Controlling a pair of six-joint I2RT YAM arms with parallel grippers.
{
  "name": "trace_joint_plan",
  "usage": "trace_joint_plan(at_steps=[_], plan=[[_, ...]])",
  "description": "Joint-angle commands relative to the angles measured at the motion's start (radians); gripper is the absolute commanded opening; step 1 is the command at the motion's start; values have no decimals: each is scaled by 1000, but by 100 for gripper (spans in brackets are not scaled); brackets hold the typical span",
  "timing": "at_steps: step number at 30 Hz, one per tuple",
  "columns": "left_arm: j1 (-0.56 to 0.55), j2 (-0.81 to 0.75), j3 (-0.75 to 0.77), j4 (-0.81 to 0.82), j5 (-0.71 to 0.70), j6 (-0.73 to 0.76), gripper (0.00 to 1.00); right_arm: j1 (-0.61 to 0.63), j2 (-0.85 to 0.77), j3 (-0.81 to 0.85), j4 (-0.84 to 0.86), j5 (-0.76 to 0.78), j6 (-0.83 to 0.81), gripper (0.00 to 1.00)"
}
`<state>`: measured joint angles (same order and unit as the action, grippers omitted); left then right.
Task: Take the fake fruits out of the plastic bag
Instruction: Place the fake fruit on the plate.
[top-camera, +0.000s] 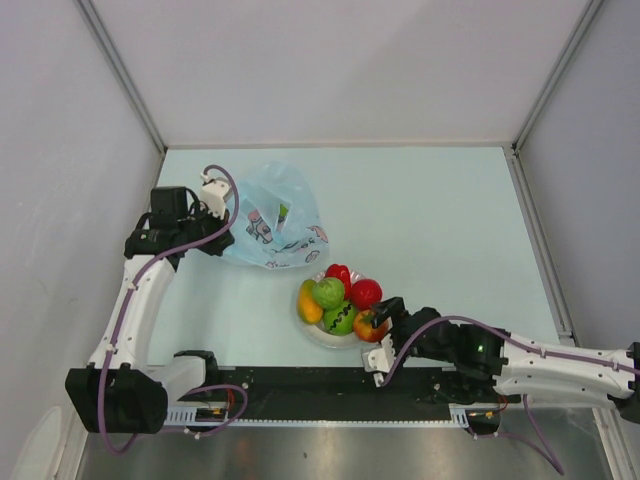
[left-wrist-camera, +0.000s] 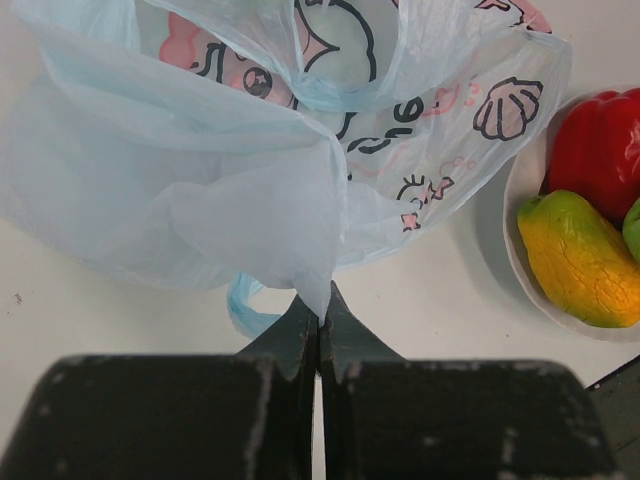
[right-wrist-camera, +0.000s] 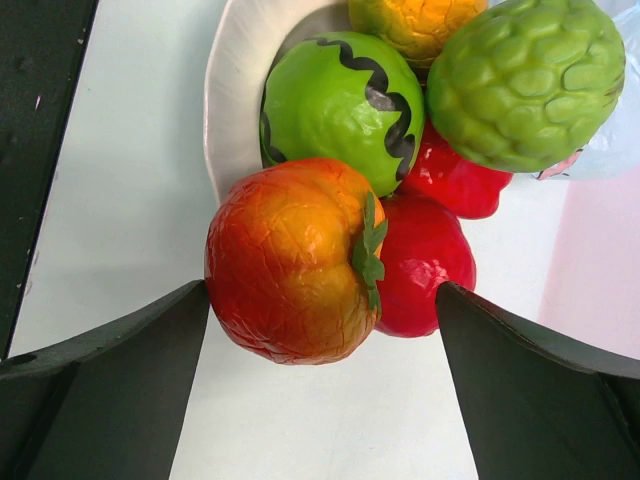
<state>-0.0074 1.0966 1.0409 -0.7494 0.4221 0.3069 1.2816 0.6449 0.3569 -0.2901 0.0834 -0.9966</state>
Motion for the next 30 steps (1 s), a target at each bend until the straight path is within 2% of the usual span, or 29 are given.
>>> trace_joint_plan(at_steps=[1,16,23,30], plan=[[4,-1,8,15,18,9,0,5,-20,5,-15,6,1,100],[4,-10,-4,19,23,8,0,5,-85,57,-110,-53,-20,100],[4,-15,-4,16,21,8,0,-16,-44,59,-34,-17,-17,100],[4,-9,-1,25,29,4,0,-54,-36,71,-30,-57,-33,100]])
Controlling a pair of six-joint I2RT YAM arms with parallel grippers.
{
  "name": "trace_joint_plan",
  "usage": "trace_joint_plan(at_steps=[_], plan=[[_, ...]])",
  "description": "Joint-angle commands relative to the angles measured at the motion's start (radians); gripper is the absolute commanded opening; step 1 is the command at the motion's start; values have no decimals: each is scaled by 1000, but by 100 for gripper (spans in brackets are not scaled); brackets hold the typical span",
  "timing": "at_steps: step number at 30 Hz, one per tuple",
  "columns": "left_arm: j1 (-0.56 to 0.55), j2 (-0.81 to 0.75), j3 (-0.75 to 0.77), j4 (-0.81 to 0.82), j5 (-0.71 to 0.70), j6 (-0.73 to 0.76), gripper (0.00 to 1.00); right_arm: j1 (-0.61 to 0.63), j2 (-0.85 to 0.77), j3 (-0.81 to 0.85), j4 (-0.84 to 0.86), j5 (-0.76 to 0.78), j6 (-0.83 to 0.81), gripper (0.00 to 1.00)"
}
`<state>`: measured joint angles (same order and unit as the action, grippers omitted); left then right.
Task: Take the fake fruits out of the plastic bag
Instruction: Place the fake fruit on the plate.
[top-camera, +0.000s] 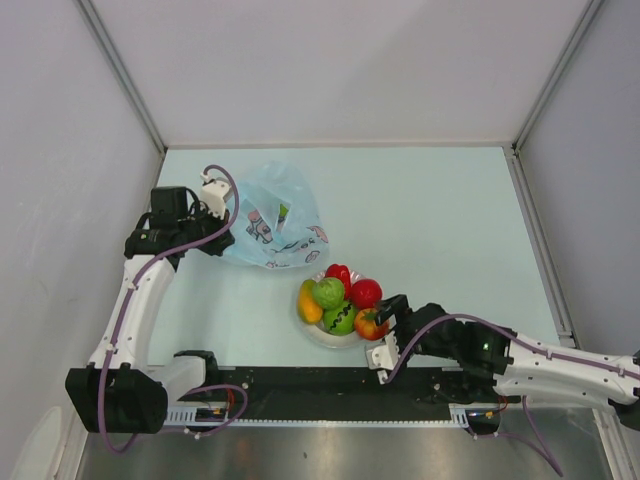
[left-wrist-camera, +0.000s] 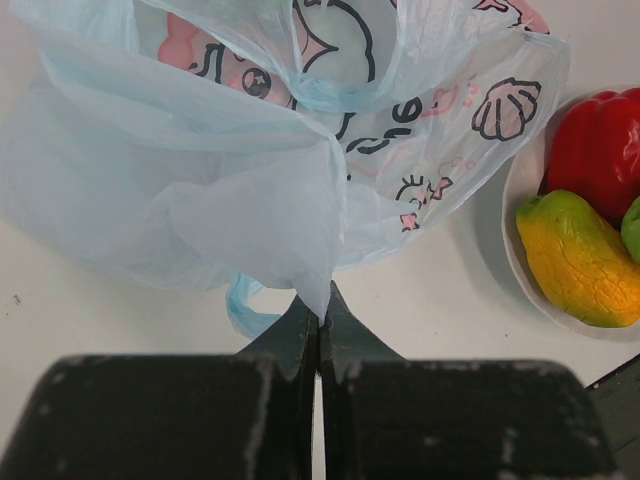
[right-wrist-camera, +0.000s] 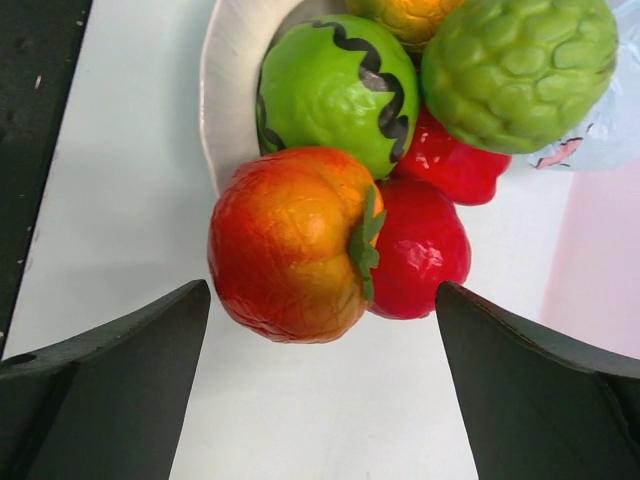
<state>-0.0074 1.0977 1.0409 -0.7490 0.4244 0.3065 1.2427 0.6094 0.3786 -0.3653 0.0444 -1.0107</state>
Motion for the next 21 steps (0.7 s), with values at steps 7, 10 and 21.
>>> trace_joint_plan(at_steps=[7,10,21], plan=[[4,-7,-5,25,24,5,0,-68,12,82,10,-116,-17,100],[4,-2,-1,28,28,0,0,-91,24,89,-6,-158,4,100],[4,1,-10,33,22,0,0,-124,72,89,0,-202,3,100]])
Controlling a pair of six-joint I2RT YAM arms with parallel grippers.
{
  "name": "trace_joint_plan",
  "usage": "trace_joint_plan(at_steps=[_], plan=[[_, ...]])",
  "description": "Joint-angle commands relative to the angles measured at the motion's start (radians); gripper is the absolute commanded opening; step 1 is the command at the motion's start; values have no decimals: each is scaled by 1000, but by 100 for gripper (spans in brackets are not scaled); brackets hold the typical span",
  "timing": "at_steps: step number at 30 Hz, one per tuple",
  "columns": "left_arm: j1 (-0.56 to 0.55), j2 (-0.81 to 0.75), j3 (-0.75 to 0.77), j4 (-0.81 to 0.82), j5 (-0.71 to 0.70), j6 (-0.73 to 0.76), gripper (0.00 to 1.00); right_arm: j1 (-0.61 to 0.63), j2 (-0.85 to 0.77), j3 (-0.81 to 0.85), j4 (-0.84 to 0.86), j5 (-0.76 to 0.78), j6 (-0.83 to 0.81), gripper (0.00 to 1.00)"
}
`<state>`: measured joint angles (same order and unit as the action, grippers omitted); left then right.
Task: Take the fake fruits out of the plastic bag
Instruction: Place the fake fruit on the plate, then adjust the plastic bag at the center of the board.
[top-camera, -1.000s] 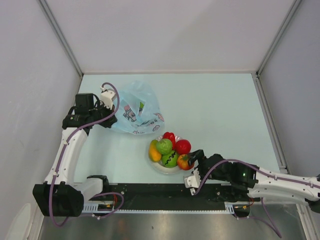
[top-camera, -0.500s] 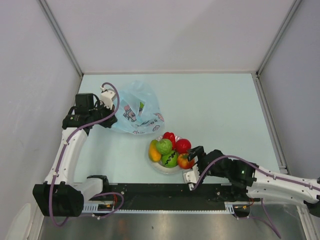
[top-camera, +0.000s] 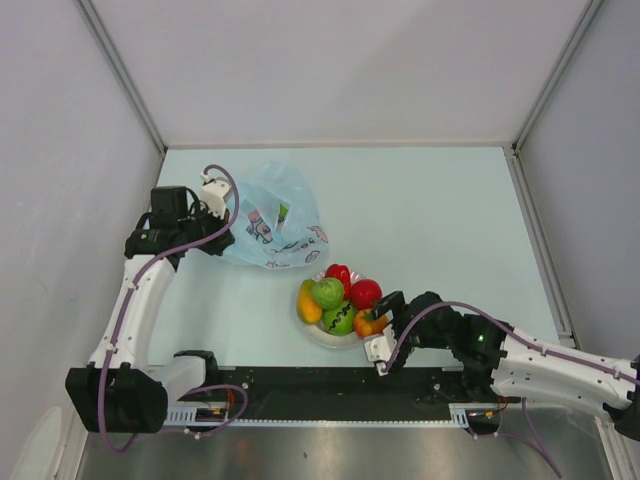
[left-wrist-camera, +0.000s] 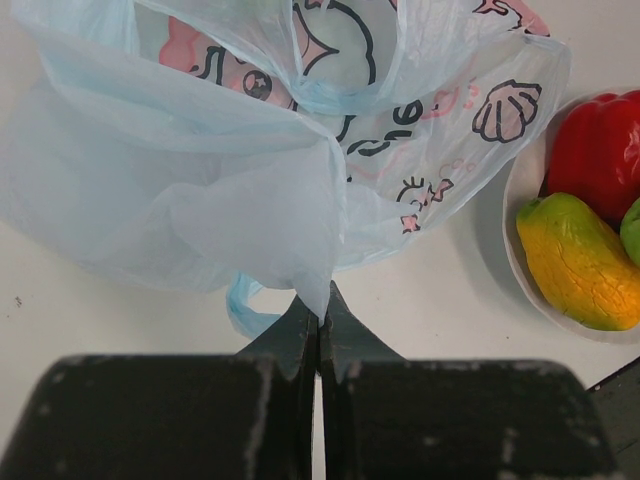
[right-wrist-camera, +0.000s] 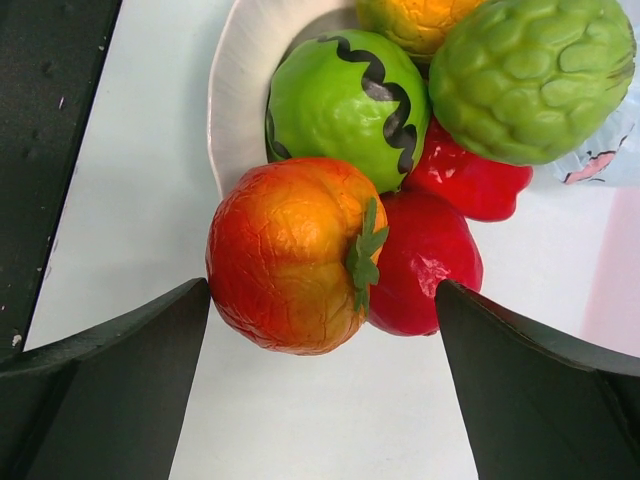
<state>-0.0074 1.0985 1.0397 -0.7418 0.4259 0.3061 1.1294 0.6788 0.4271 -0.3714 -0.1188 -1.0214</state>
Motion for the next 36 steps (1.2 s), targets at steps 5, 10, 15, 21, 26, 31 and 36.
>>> trace_joint_plan(at_steps=[5,10,15,21,26,31,36], plan=[[4,0,-9,25,20,1,0,-10,1,42,19,-30,23,100],[4,9,-6,22,30,4,0,-8,-68,65,-46,-54,56,100],[4,-3,14,1,68,-4,0,-11,-163,171,-218,-67,116,100],[4,-86,25,-24,117,-7,0,-160,-17,373,-45,-113,181,100],[4,-144,68,-21,145,-7,0,-295,397,574,236,-206,411,86],[4,-198,63,-27,151,8,0,-280,737,775,360,-243,422,74],[4,-212,10,-16,123,21,0,-292,1030,901,463,-177,443,73]])
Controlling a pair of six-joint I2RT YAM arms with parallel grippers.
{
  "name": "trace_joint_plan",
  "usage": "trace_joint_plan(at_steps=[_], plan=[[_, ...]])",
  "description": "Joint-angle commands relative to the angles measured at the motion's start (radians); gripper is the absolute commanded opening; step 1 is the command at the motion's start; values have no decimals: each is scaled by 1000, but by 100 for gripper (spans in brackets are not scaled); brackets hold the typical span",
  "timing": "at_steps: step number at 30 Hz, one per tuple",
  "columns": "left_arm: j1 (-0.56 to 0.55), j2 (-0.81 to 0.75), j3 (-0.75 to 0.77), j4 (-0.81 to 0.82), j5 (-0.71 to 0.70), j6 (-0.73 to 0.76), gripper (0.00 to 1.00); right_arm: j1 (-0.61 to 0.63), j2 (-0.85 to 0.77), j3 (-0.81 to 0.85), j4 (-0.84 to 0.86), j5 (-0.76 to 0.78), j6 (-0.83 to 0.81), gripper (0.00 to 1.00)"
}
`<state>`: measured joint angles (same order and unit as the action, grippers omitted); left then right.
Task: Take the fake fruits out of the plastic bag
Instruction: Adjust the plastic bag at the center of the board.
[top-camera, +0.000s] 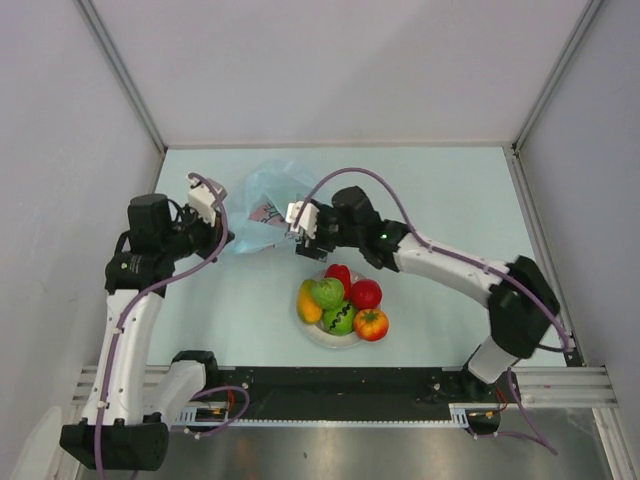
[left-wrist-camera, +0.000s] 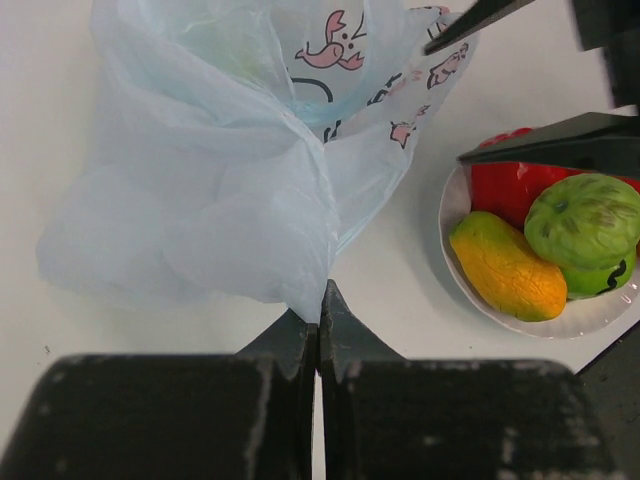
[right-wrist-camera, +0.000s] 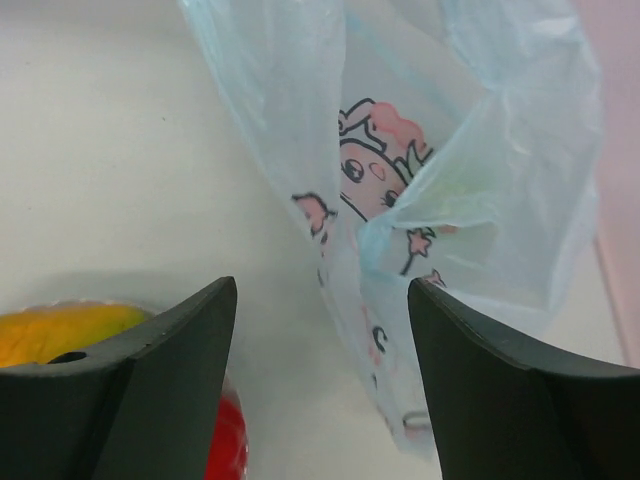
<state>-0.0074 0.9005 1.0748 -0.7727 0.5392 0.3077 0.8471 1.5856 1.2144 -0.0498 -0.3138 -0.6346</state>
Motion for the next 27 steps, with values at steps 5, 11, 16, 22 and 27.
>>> trace_joint_plan(at_steps=[5,11,16,22,27], plan=[[4,-34,-73,12,4,16,0,-36,313,328,111,33,228,69],[4,-48,-81,-63,-31,82,0,-62,461,536,-2,65,427,74],[4,-89,-127,-83,-85,152,0,-56,534,582,-59,113,424,79],[4,-80,-124,-94,-147,172,1,-131,371,476,16,-289,630,86],[4,-86,-119,-137,-173,238,0,-120,369,479,103,-292,739,86]])
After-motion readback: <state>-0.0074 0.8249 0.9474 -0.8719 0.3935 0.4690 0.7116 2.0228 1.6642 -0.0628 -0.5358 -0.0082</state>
